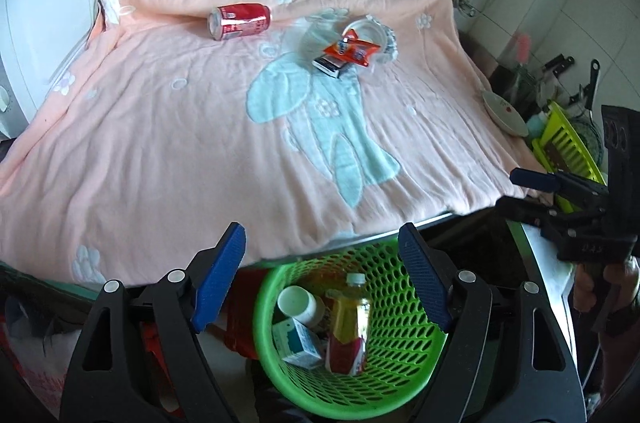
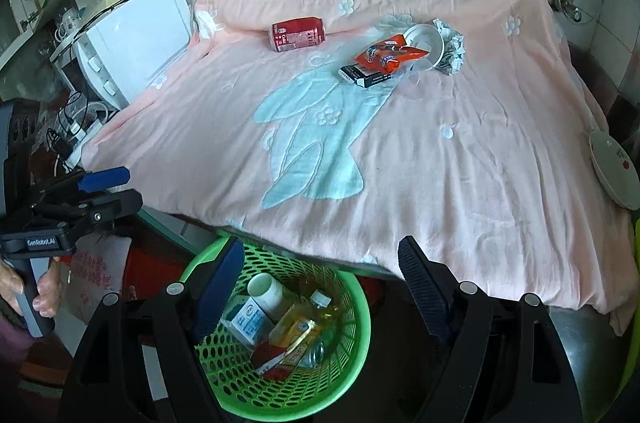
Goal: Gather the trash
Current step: 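Move both tools back over the towel toward the orange wafer packet and red can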
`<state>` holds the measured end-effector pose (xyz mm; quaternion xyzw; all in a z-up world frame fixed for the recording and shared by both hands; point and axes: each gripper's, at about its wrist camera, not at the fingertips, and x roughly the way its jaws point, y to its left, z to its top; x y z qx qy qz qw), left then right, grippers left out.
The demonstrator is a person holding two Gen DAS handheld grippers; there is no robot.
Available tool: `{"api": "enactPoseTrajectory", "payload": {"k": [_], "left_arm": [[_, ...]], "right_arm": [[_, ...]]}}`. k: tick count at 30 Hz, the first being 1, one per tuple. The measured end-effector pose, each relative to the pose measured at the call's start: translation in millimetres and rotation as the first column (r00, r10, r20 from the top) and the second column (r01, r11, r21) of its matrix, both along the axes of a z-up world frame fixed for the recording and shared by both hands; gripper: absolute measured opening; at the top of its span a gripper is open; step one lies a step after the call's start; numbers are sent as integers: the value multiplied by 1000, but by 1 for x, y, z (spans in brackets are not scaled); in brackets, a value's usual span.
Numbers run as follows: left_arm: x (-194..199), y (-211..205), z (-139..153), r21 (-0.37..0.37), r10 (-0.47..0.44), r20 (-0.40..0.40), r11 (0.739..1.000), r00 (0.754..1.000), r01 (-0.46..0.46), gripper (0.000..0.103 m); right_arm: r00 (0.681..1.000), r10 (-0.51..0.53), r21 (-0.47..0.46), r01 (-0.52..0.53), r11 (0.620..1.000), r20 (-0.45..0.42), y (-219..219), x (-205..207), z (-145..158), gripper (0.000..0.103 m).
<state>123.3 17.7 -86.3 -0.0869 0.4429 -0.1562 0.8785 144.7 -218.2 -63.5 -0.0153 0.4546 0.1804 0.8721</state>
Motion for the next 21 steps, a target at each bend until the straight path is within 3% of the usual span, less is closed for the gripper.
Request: {"api": "enactPoseTrajectory", "payload": {"k": [6,16,21], "left_arm": [[26,20,-6,6,29,-11,1000,1000,-29,78],[66,51,-21,5,54,-46,999,998,-54,78],[86,67,-29,0,63,-64,998,996,-64,78]], "right_arm": [[997,-62,61,64,996,-41,1,64,6,76],[988,-139,43,141,989,-61,2,158,6,76],[979,-178,80,186,979,-96,2,203,6,76]]}}
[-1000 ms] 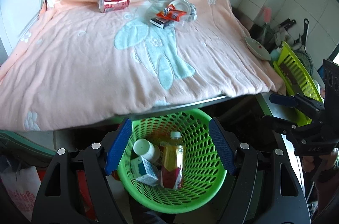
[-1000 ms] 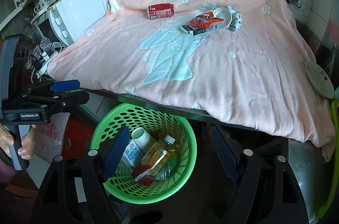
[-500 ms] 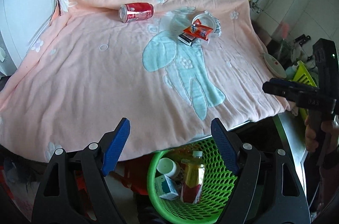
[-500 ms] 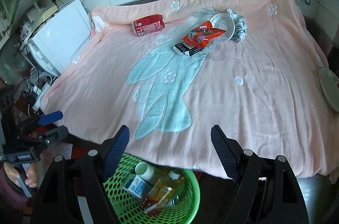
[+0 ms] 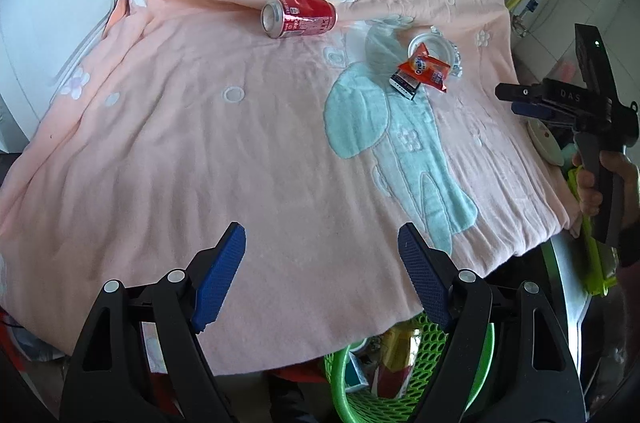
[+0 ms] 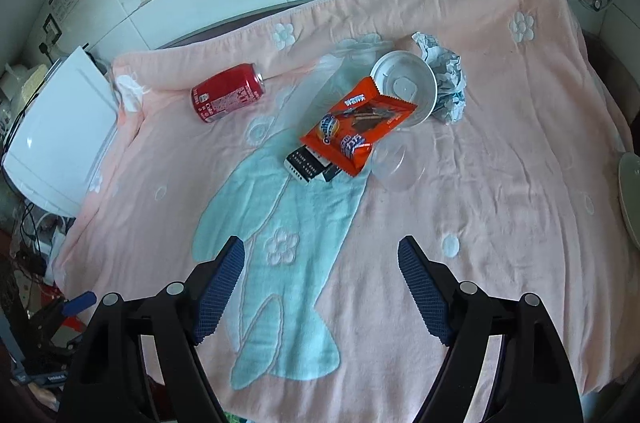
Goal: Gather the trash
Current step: 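Move both tools back over the towel toward the orange wafer packet and red can, then close the right tool on the orange wafer packet and lift it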
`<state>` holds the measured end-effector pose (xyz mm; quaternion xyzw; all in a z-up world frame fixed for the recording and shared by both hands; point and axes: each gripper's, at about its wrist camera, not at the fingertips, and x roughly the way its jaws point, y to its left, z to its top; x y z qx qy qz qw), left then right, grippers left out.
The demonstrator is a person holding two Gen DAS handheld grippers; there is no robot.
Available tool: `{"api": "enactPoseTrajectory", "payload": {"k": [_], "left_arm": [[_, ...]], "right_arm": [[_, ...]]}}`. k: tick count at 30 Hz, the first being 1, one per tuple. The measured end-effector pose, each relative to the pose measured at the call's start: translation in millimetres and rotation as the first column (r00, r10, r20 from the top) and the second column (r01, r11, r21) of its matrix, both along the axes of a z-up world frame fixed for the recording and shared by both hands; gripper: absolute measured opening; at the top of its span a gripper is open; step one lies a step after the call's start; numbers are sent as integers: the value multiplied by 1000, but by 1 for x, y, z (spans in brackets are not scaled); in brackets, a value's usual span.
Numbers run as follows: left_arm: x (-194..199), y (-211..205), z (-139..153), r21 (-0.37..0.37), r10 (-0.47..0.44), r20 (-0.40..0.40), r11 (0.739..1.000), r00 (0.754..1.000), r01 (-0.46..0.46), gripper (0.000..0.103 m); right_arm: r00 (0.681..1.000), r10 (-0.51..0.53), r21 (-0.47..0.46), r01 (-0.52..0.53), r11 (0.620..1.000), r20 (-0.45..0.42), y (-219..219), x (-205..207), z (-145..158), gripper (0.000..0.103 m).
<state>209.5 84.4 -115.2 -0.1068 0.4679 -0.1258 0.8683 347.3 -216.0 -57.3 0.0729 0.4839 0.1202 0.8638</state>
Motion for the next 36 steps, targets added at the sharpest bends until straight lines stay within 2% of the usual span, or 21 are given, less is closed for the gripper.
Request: {"api": "enactPoseTrajectory", "payload": {"k": [8,13,16,18,24,34,36], "left_arm": [[25,19,-9,-9,8,-10,1000,1000,-8,78],[36,32,-14,-9,24,-13,1000,1000,-24,78],[41,42,-16,-12,34,-13,999,999,-34,78],[45,49,-18,-13,41,-15,999,999,-42,78],[54,61,-21,-23,55,-15,998,998,-55,78],[69,63,-26,-18,51,-19,999,999,-51,78],[72,62,-26,-18,48,-19,999,999,-49,78]], "right_arm": [[994,-76,90,83,992,-80,4,74,-3,76],[986,-122,77,132,988,-117,5,110,-13,76],[978,-159,25,164,986,-135,5,128,-20,76],[969,-193,-5,194,981,-155,2,137,-27,76],[948,-241,12,248,969,-207,-5,157,-46,76],[952,-202,-14,205,979,-229,19,177,-62,75],[952,-201,-12,204,979,-231,22,178,-65,69]]}}
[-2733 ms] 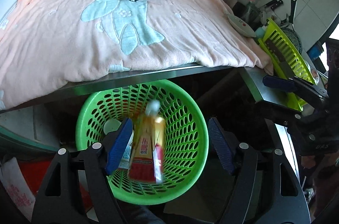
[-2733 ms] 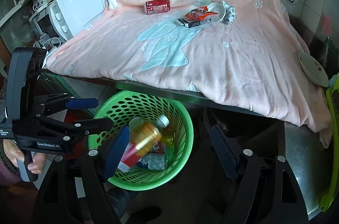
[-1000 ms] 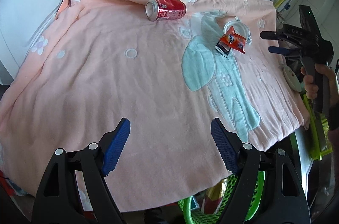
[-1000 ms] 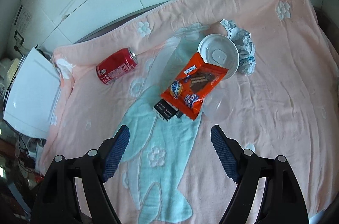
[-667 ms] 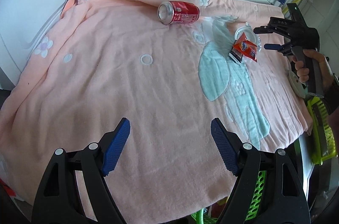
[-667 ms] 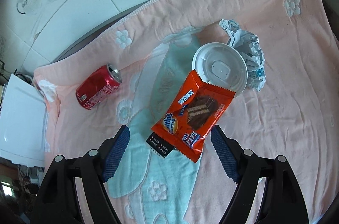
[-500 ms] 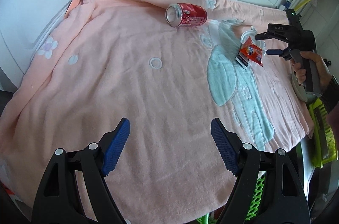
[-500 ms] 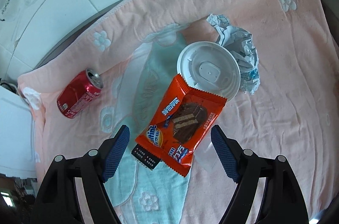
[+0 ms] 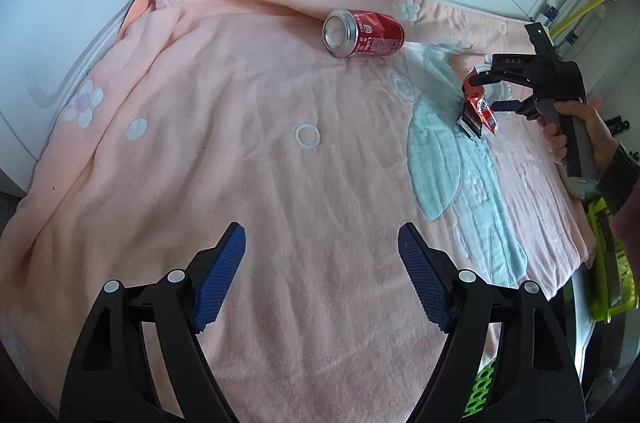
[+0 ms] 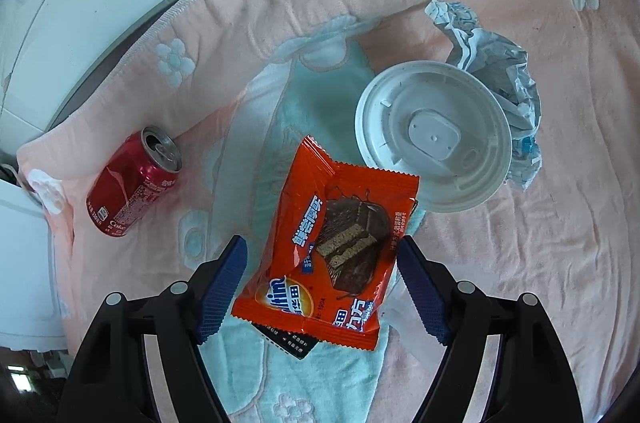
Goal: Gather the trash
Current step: 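Close the right tool on the orange wafer packet and lift it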
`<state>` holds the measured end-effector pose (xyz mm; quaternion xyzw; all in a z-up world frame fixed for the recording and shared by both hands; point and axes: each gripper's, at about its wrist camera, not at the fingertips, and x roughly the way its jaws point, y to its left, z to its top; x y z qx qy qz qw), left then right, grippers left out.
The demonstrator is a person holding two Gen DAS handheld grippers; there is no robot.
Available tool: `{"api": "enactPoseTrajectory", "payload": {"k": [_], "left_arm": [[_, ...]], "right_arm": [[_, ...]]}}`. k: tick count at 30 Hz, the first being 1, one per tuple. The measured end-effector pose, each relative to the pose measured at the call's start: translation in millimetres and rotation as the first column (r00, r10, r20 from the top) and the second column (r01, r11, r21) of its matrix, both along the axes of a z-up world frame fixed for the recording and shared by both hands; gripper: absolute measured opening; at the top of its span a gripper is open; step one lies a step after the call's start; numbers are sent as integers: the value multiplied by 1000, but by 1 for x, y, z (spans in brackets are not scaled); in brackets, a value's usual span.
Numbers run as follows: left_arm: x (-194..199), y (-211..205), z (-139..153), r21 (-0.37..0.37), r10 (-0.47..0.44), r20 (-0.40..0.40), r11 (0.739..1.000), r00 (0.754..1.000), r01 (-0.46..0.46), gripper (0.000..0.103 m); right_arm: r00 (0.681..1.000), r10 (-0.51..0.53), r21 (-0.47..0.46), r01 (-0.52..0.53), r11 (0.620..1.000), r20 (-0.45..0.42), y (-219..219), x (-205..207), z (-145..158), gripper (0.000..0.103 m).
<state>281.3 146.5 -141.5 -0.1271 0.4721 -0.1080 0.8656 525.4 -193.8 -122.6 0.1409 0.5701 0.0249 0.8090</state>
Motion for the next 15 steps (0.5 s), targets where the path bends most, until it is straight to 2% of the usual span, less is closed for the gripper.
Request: {"api": "enactPoseTrajectory", "payload": {"k": [9,15], "left_arm": [[13,-12,4,5,-22,11,1000,1000,22,78],[28,-16,17,19,-30,48,999,998,29,78]], "right_arm": [[1000,14,31,-14,999,-12,4,-3,-8,69],[999,34,3,-34,999,-14,4,-3,-14,69]]}}
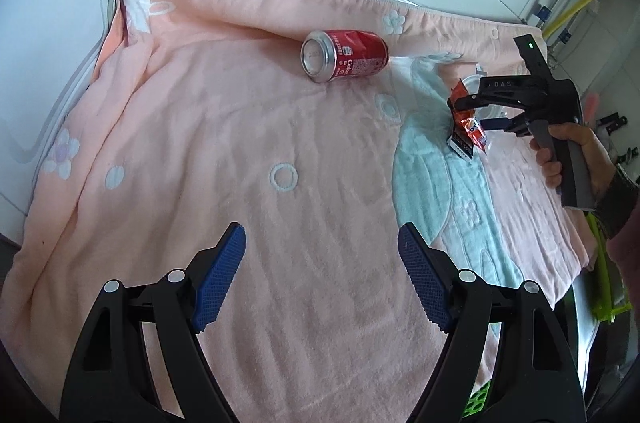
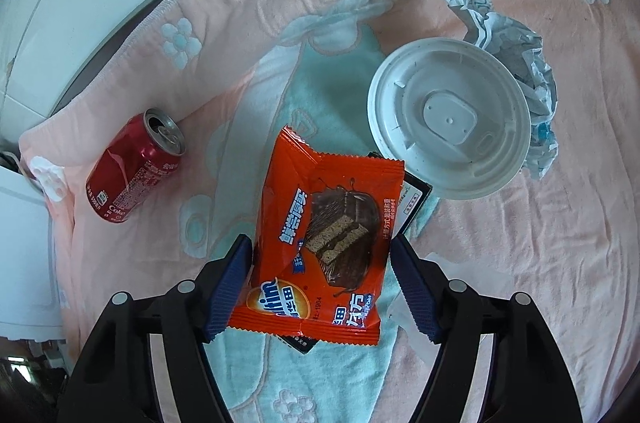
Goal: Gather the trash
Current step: 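Close the right tool on the orange wafer packet and lift it, then grasp the red cola can with the left tool while the right tool holds the wafer packet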
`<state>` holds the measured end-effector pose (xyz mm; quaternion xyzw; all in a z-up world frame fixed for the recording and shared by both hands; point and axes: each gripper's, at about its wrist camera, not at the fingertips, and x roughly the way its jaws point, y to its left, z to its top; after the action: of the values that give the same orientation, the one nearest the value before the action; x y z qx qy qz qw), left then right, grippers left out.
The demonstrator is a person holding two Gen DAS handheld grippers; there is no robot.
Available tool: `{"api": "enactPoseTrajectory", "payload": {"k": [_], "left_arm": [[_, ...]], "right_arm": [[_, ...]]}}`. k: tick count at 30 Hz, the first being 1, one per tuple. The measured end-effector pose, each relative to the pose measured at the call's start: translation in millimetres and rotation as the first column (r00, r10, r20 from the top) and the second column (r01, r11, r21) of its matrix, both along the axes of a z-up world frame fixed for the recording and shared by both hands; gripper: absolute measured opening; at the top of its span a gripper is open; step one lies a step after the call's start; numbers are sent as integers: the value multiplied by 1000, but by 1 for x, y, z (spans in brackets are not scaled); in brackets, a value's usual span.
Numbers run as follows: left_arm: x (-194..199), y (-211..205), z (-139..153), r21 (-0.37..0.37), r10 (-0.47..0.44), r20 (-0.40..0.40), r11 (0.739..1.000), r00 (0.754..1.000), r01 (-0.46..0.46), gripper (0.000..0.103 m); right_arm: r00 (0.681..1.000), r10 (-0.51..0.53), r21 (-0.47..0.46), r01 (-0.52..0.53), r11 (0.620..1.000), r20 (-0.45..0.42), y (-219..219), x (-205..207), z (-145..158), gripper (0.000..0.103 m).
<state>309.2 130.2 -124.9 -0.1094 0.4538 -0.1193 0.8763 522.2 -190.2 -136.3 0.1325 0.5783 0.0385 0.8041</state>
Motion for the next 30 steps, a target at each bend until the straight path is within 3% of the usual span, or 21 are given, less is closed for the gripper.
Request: {"api": "enactPoseTrajectory", "payload": {"k": [4,10,13,22,25,30], "left_arm": [[14,-2,12,33,-13,40,999,999,11,78],[43,-10,27,89,-45,93,995,995,37,78],[62,-18,32,147,-74,124,988,989,55,83],[137,-49,36,265,-207,167,951,964,159,88],[159,-65,28,314,-268,149,925,952,212,88],[191,-93,3,469,-342,102,845,934,258,89]], "right_arm": [[999,32,-41,-33,999,-15,17,1,-7,69],[996,86,-114,-84,990,12,36,-10,-11,55],[992,123,-147,-117,982,34,42,-20,-7,51],[981,175,-78,-168,983,87,36,-56,18,50],[976,190,-57,-184,981,107,33,-73,28,50],[970,210,-27,-209,978,120,28,-110,36,50]]}}
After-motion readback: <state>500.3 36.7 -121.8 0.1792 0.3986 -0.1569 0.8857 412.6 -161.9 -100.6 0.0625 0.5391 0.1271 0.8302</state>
